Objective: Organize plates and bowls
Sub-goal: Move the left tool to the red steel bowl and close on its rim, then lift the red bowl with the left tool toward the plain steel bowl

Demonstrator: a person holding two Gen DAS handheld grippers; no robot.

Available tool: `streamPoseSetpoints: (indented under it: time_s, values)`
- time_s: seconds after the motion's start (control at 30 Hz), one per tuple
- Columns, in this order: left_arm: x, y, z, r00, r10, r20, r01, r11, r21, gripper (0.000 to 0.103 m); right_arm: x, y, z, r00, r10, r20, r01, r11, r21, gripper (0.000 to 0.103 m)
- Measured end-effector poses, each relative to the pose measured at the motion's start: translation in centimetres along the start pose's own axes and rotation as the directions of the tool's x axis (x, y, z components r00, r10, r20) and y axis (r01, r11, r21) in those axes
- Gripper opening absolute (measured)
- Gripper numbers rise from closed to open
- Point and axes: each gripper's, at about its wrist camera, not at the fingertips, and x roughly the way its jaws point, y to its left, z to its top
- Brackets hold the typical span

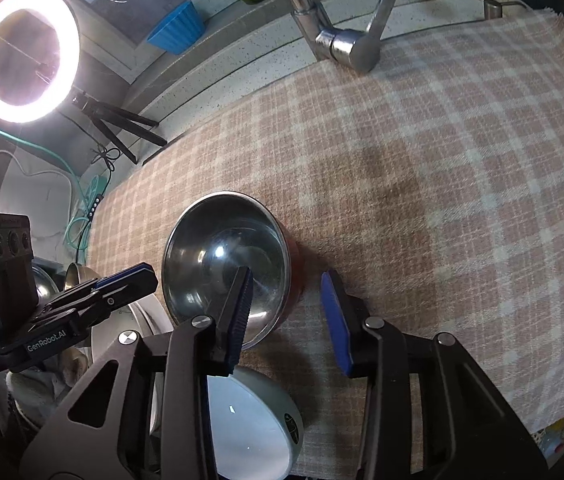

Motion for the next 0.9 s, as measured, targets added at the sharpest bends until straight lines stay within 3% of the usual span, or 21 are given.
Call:
streamPoseSetpoints:
  time_s: [0.57, 0.9]
  values:
    - [2.0, 0.7, 0.6, 1.000, 0.007, -0.026, -0.007, 1.000, -0.017, 0.008, 2.1, -0.6, 0.3, 0.997, 0.055, -0.056, -0.052, 0.997, 0.052, 0.012]
    - [1.8, 0.8, 0.6, 1.000, -0.005, -0.025, 0.004, 0.999, -0.035, 0.008, 2.0, -0.4, 0.5, 0.998, 0.044, -0.045, -0.041, 0.997, 0.071, 0.011]
